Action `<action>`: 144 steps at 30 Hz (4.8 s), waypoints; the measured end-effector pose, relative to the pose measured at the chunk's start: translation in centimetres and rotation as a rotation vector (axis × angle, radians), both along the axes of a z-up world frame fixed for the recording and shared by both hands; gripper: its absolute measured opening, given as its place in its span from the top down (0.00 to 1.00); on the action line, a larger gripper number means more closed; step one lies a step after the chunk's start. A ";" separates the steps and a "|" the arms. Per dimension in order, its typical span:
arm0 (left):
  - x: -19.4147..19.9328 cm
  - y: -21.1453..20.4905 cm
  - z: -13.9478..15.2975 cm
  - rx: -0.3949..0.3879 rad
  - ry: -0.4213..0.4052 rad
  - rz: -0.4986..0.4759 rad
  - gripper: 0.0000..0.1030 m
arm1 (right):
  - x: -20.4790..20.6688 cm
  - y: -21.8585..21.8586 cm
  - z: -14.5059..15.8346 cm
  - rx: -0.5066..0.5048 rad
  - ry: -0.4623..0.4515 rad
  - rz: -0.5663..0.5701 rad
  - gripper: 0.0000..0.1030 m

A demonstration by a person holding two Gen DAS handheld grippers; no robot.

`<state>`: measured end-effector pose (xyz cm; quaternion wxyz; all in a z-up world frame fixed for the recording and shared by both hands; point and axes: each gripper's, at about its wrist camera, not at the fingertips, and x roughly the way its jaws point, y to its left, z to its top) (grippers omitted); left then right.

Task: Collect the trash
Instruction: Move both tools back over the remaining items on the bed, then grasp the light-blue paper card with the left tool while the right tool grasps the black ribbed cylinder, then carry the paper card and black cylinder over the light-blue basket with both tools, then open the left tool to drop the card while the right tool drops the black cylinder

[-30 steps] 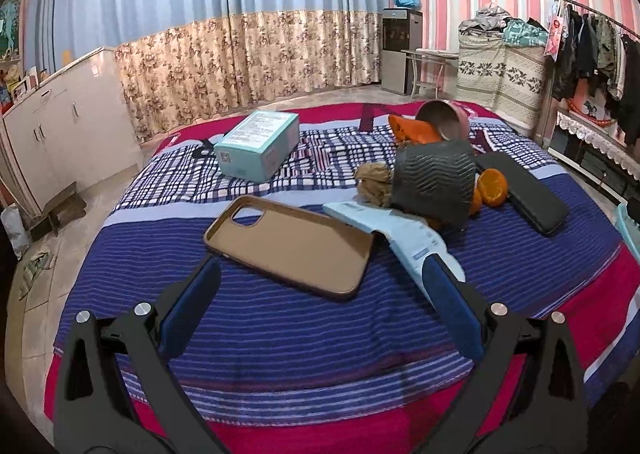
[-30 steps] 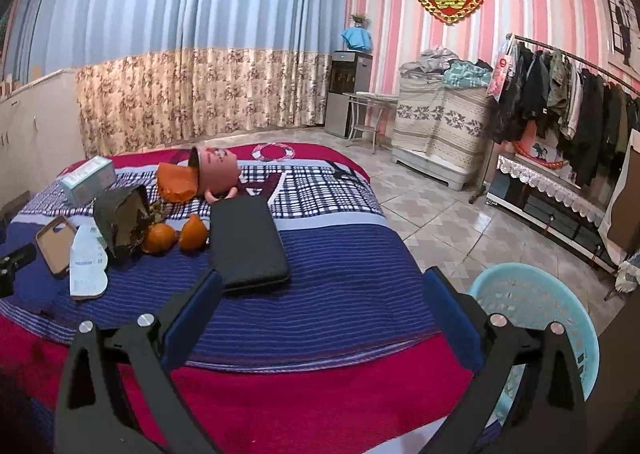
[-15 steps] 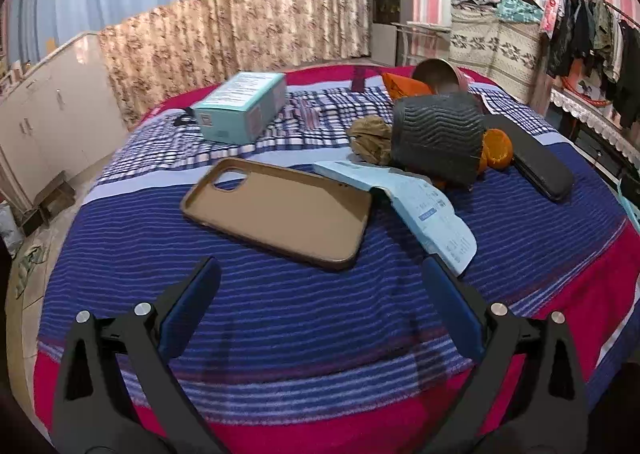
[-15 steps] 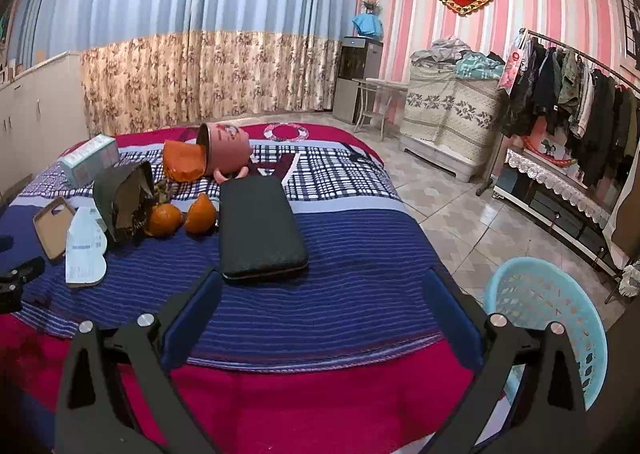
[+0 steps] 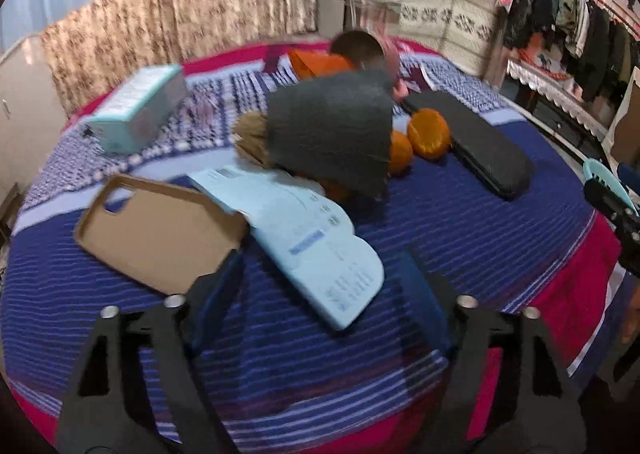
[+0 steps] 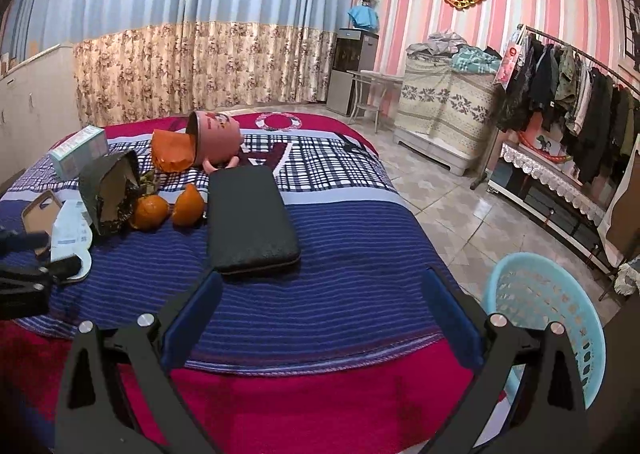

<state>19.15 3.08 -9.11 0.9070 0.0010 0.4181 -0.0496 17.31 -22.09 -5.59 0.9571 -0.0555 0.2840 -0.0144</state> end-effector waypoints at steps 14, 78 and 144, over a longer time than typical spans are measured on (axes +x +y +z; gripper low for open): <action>-1.9 1.4 3.1 0.000 -0.073 -0.009 0.92 | 0.0 0.5 0.7 0.028 0.003 0.030 0.05; -1.2 1.7 7.8 0.042 -0.243 -0.002 0.92 | 0.3 -1.9 4.5 0.121 0.026 -0.100 0.29; 2.4 -32.9 6.9 0.023 -0.305 -0.405 0.10 | -4.0 -30.6 -0.5 0.259 0.016 -0.559 0.29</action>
